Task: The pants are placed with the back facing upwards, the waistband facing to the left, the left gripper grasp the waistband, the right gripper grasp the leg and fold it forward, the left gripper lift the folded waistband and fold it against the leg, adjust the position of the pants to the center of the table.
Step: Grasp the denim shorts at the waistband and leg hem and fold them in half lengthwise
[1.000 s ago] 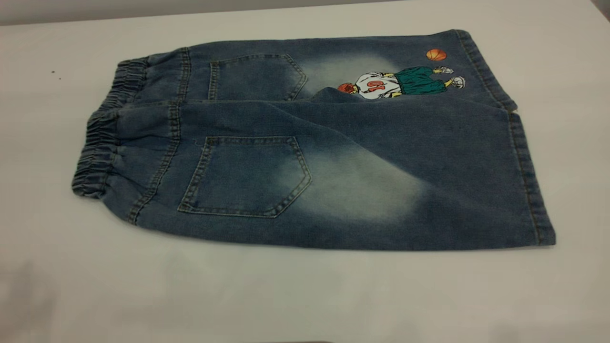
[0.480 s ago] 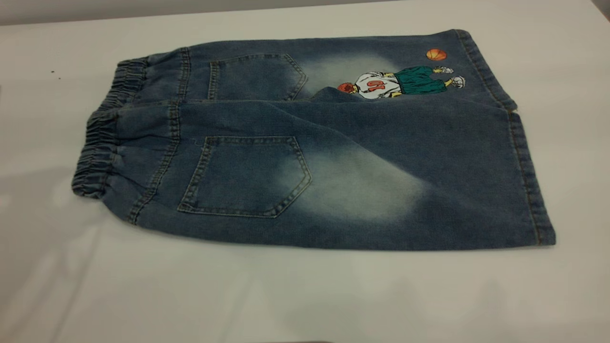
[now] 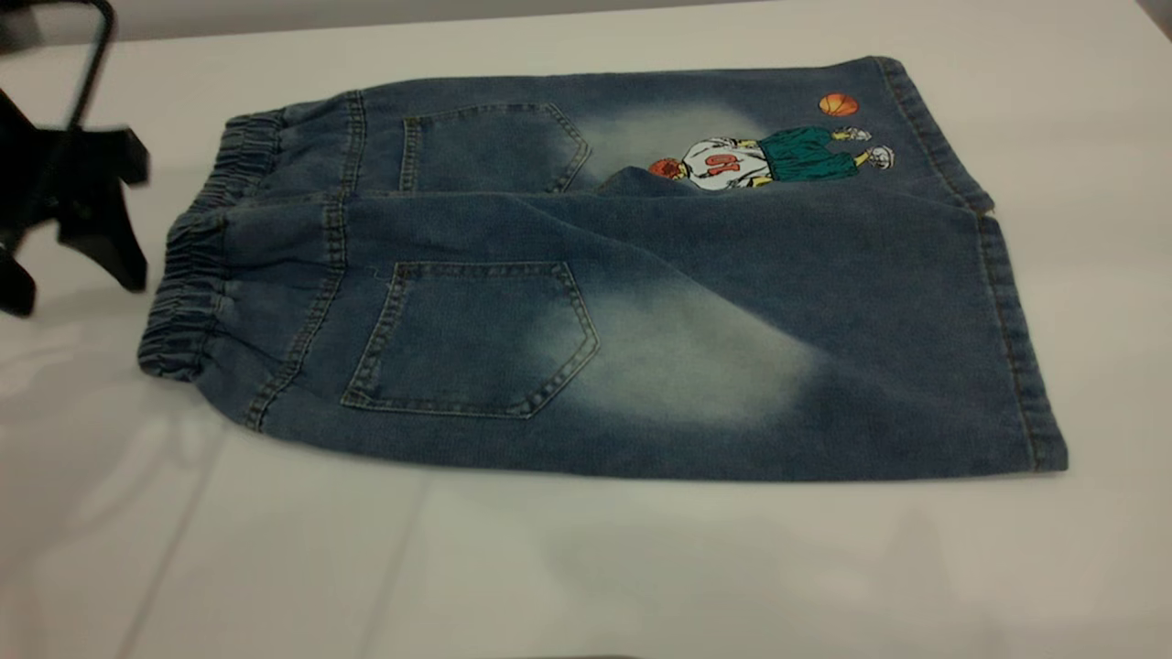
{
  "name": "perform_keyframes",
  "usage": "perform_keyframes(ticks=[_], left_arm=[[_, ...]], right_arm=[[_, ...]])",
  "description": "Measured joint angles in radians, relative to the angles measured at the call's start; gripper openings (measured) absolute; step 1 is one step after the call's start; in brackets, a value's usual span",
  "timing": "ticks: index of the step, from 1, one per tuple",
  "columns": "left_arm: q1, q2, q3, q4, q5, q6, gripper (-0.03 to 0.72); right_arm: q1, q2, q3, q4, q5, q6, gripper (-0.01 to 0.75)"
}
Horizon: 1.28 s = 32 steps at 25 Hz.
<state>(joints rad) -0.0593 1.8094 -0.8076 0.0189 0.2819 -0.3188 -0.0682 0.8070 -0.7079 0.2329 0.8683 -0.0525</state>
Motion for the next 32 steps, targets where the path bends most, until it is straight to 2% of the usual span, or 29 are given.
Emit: perform_keyframes(ticks=[7, 17, 26, 32], left_arm=[[-0.001, 0.104, -0.002, 0.0, -0.073, 0.0, 0.51], [-0.001, 0.146, -0.008, 0.0, -0.108, -0.001, 0.51], [-0.063, 0.146, -0.029, 0.0, -0.108, -0.001, 0.51], [-0.067, 0.15, -0.029, 0.0, -0.094, -0.001, 0.51]], right_arm=[[0.0, 0.001, -0.001, 0.006, -0.006, -0.011, 0.531], [0.0, 0.002, -0.001, 0.015, -0.008, -0.014, 0.531], [0.0, 0.002, -0.001, 0.015, -0.008, -0.014, 0.531], [0.0, 0.002, -0.001, 0.016, -0.006, -0.021, 0.531]])
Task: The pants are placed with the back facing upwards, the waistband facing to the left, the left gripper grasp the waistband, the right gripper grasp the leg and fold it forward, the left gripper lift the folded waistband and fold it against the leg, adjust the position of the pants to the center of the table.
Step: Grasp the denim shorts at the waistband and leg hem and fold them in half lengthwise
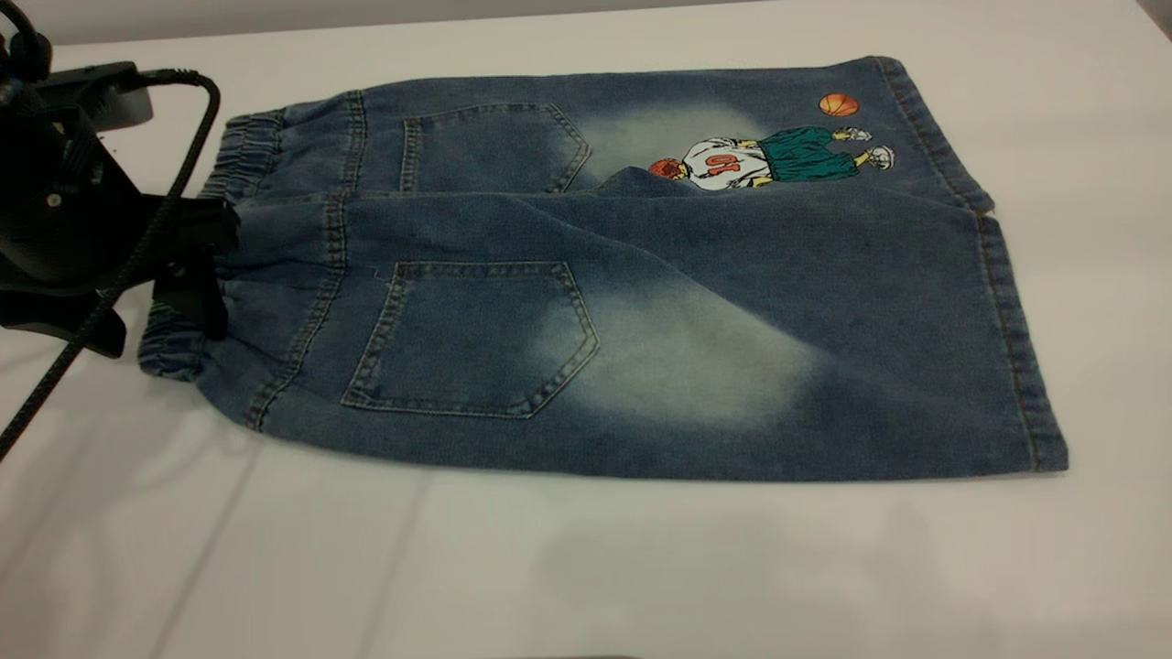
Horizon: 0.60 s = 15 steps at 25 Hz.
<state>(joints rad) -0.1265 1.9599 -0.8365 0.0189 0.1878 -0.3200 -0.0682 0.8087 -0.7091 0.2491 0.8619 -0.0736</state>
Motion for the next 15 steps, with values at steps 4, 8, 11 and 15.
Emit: perform_keyframes(ticks=[4, 8, 11, 15], left_arm=[[0.0, 0.043, -0.001, 0.0, 0.002, 0.0, 0.51], [0.0, 0.078, -0.009, -0.004, -0.005, 0.001, 0.51], [0.0, 0.083, -0.01, -0.007, -0.013, 0.003, 0.479], [-0.003, 0.084, -0.012, -0.019, -0.056, 0.001, 0.298]], right_arm=[[0.0, 0.0, 0.0, 0.0, 0.001, -0.005, 0.531], [0.0, 0.0, 0.0, 0.0, 0.001, -0.008, 0.531], [0.0, 0.0, 0.0, 0.0, 0.001, -0.009, 0.531], [0.0, 0.0, 0.0, 0.0, 0.001, -0.02, 0.531]])
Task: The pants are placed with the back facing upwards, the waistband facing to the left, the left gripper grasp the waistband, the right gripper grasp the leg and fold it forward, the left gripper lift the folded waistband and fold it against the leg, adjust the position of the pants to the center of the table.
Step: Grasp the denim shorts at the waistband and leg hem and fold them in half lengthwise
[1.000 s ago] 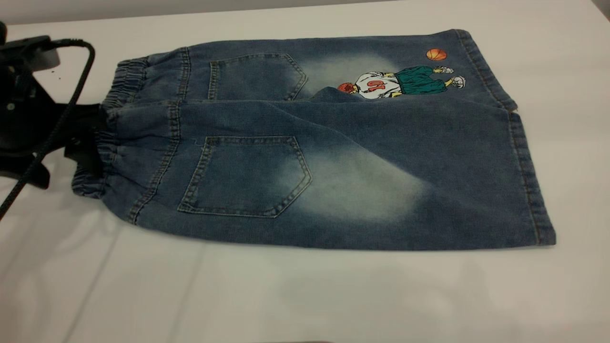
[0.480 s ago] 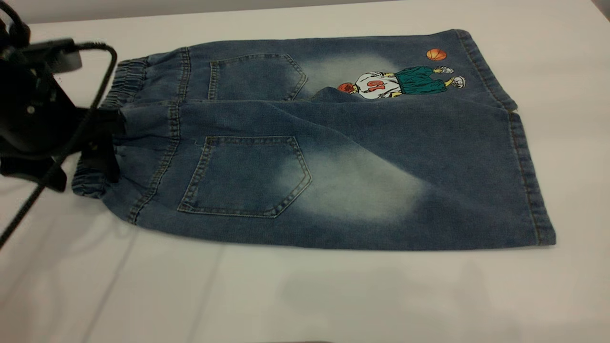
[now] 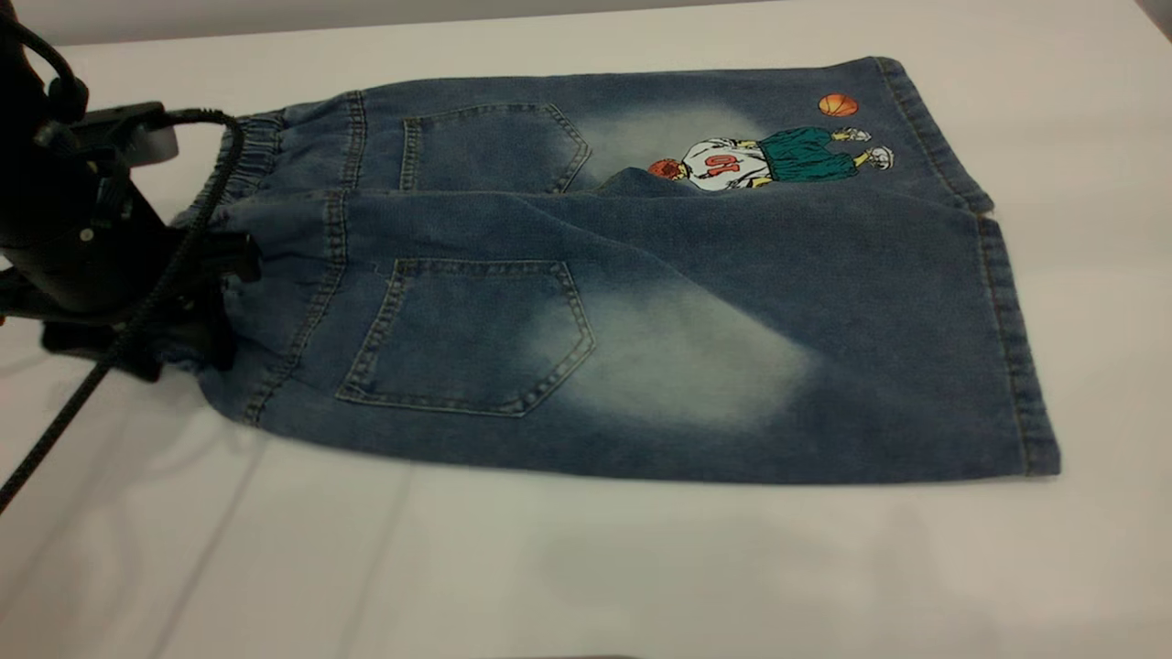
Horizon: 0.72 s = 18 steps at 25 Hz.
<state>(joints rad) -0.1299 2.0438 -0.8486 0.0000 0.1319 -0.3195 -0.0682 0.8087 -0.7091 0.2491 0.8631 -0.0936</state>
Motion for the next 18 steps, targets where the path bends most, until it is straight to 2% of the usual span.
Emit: perform_keyframes(ticks=[2, 4, 10, 18], left_arm=[[-0.006, 0.001, -0.003, 0.0, -0.015, -0.001, 0.153], [-0.014, 0.002, -0.012, 0.0, -0.012, -0.001, 0.091], [-0.03, 0.0, -0.06, 0.01, 0.052, 0.032, 0.085], [-0.036, -0.061, -0.171, 0.01, 0.275, 0.108, 0.085]], right_arm=[[0.0, 0.0, 0.0, 0.001, 0.0, -0.016, 0.531], [0.0, 0.0, 0.0, 0.003, 0.001, -0.041, 0.531], [0.0, 0.023, -0.005, 0.059, 0.013, -0.147, 0.531], [0.0, 0.181, -0.052, 0.298, 0.023, -0.375, 0.531]])
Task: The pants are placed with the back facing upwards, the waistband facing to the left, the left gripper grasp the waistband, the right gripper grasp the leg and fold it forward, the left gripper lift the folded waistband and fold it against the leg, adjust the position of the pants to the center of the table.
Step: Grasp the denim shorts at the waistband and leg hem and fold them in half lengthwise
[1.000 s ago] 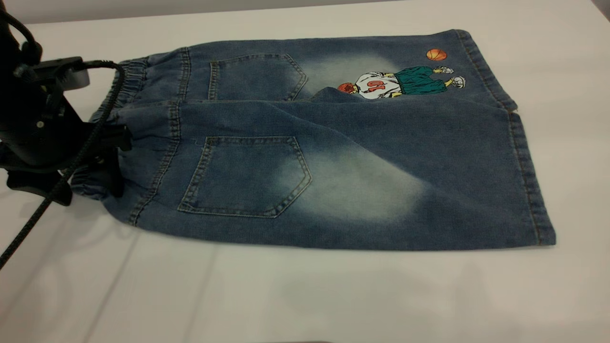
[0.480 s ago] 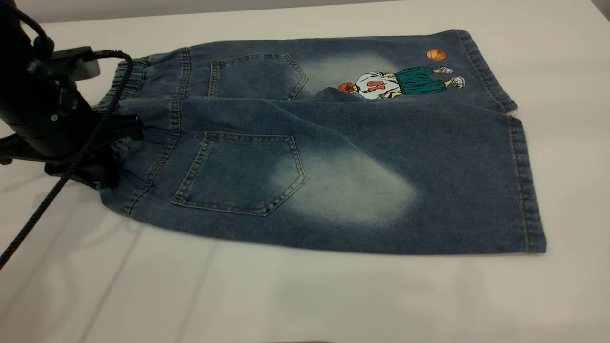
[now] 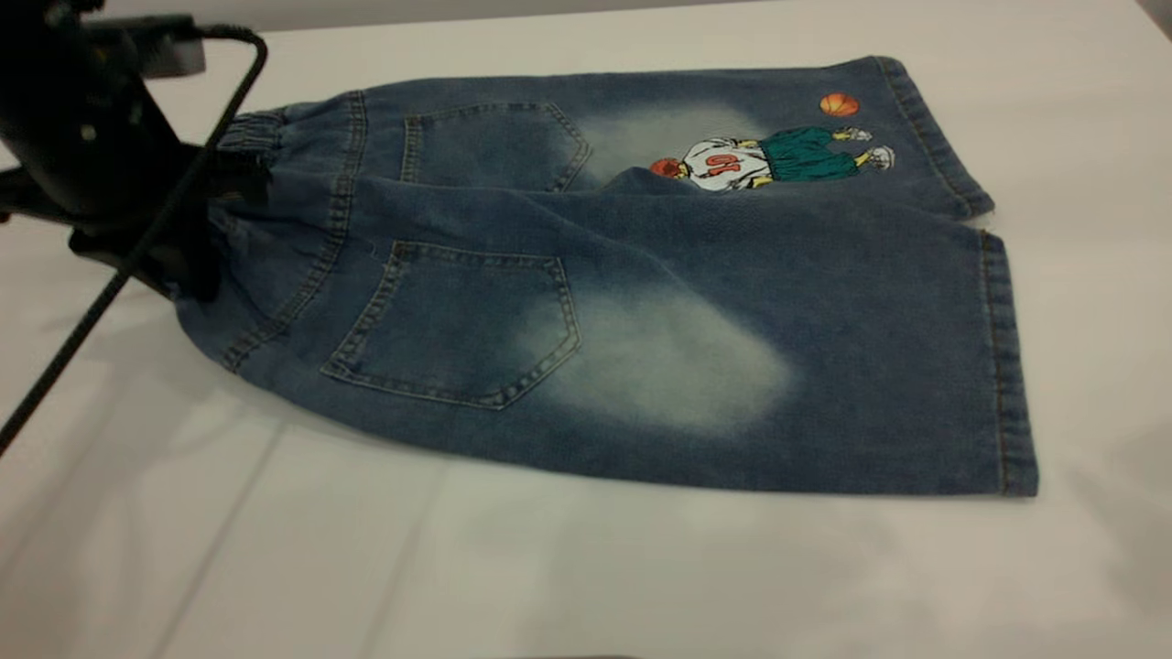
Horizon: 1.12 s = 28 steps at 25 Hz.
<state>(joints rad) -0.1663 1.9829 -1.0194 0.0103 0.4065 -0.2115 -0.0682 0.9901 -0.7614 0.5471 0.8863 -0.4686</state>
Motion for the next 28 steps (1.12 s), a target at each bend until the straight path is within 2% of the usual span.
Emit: perform_keyframes(ticks=[6, 13, 20, 23, 28], left_arm=[[0.0, -0.001, -0.074, 0.0, 0.135, 0.021, 0.085], [0.0, -0.001, -0.095, 0.0, 0.155, 0.024, 0.085], [-0.001, -0.001, -0.095, 0.0, 0.155, 0.024, 0.085], [-0.001, -0.001, -0.095, 0.0, 0.155, 0.024, 0.085], [-0.001, -0.001, -0.095, 0.0, 0.155, 0.024, 0.085]], right_arm=[[0.028, 0.167, -0.005, 0.042, 0.006, -0.076, 0.531], [0.237, 0.346, -0.006, -0.088, -0.026, -0.027, 0.531], [0.439, 0.491, -0.006, -0.315, -0.059, 0.187, 0.531], [0.479, 0.554, -0.006, -0.357, -0.099, 0.244, 0.531], [0.488, 0.658, -0.006, -0.371, -0.19, 0.259, 0.531]])
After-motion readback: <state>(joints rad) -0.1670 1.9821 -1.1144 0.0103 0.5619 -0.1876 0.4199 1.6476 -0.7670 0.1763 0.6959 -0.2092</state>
